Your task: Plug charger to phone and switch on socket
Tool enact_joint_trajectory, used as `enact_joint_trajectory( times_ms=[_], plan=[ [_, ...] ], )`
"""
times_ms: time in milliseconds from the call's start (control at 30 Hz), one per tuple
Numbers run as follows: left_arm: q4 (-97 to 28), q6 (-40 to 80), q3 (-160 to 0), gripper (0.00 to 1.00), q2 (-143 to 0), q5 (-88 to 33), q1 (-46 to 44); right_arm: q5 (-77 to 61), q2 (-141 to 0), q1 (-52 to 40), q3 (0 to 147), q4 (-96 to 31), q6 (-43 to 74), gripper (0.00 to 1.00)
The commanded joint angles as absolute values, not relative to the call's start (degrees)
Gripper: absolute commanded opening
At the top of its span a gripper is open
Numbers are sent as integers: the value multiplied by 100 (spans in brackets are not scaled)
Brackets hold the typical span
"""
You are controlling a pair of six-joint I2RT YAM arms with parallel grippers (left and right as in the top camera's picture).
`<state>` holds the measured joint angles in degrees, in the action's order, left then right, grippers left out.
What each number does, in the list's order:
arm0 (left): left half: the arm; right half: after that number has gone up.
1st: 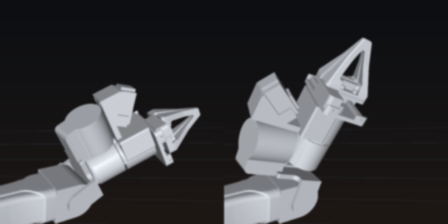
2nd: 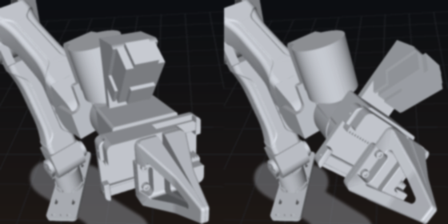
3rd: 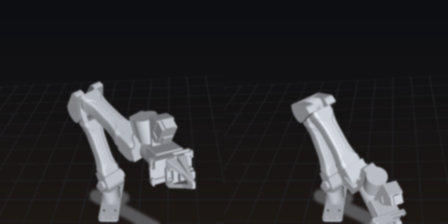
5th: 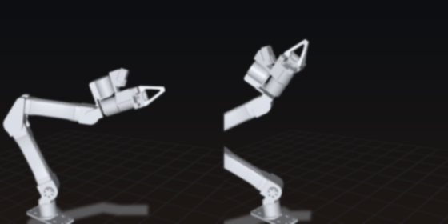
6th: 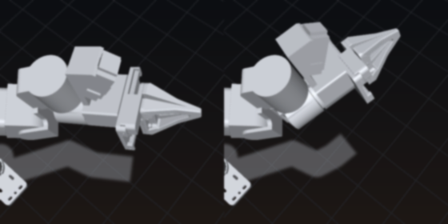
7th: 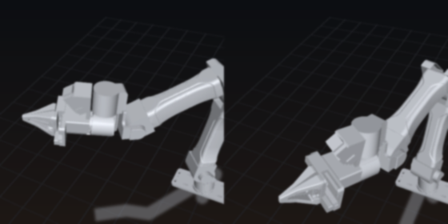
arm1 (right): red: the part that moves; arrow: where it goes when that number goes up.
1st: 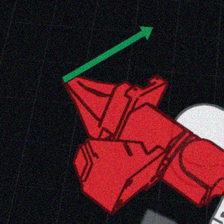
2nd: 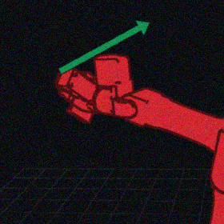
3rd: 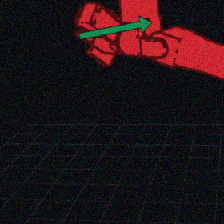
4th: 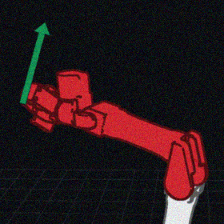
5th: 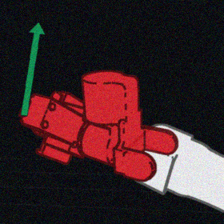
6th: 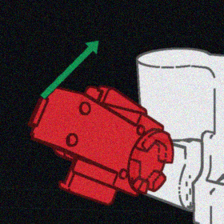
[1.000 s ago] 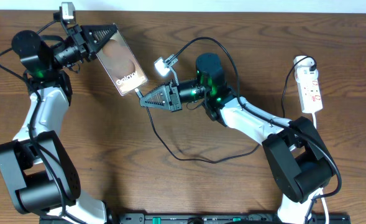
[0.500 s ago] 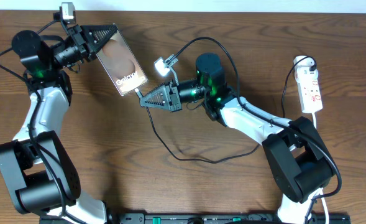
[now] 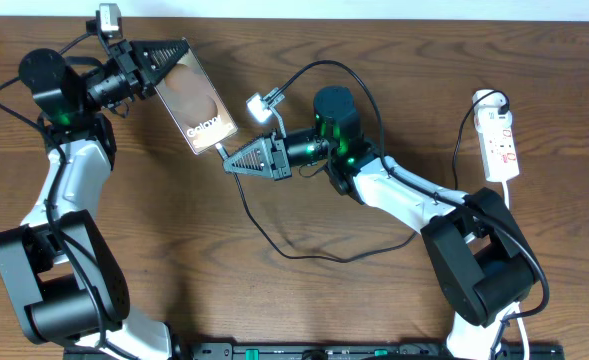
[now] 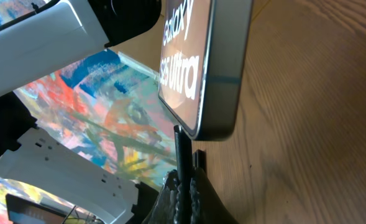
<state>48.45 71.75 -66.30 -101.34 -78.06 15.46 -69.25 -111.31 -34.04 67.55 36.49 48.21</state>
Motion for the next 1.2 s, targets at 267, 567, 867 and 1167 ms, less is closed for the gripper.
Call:
enact_joint_trajectory(
  times_ms=[267,567,867,1167],
  plan=[
    [4893,7157,-6761,7,-9996,-8195,1492,-6737,-11168,-3330,6796,3717,5078,1],
    [4895,7109,-6761,7,-9996,-8184,1492,-6744,-11168,-3258,6796,3841,5144,1],
    [4893,7048,-6761,7,-9996,-8119,1498,-6764,-11168,-3218,6796,3839,5144,1],
    [4893,7048,-6761,7,-9996,-8009,1494,-6595,-11168,-3273,6796,3841,5290,1]
  ],
)
